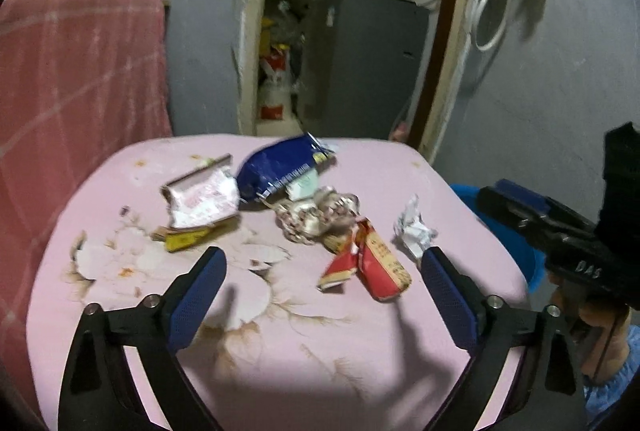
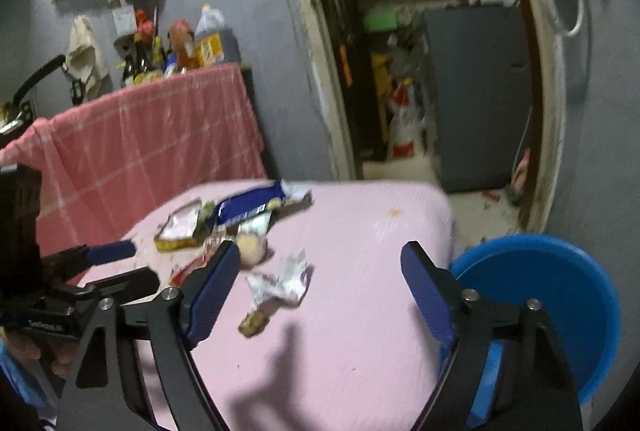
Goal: Collect trash
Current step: 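Grasp the red-and-white wrapper with the left tool while the right tool grasps crumpled foil, then carry both items over the blue basin and open both tools, then move both tools back over the table, then grasp the white paper wrapper with the left tool while the right tool grasps a food scrap, then lift both items over the blue basin and open both tools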
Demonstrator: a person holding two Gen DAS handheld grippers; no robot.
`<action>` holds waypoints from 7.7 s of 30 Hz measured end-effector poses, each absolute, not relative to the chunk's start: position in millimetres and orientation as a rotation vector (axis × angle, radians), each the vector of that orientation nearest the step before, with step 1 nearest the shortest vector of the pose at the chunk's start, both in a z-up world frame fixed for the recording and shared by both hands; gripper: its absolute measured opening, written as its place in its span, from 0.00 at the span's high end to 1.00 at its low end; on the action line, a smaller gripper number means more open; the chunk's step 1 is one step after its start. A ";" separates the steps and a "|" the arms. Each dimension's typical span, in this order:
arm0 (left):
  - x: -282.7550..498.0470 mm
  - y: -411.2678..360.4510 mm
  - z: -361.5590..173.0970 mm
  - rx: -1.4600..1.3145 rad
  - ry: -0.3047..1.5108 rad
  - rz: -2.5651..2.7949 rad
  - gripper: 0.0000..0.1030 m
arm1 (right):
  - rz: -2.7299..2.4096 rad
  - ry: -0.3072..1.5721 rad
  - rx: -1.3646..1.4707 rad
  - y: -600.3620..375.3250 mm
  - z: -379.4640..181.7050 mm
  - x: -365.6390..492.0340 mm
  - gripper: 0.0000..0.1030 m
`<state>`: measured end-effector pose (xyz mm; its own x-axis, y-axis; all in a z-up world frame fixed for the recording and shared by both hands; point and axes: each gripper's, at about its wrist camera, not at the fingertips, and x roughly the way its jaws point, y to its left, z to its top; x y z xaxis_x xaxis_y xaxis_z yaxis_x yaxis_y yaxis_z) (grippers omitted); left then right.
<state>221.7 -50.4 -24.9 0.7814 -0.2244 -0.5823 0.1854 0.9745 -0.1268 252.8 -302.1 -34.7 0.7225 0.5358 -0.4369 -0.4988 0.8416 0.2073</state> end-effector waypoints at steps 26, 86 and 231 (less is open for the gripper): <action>262.3 -35.5 -44.9 -0.250 0.856 -0.350 0.86 | 0.637 0.747 -0.025 -258.6 -62.9 287.0 0.48; 305.2 -240.0 -12.2 -0.158 0.605 -0.527 1.00 | 0.077 0.252 0.236 -460.4 -15.5 221.9 0.71; 265.5 17.0 -53.8 -0.102 0.714 -0.089 0.50 | 0.581 0.682 -0.053 -230.9 -65.3 254.9 0.88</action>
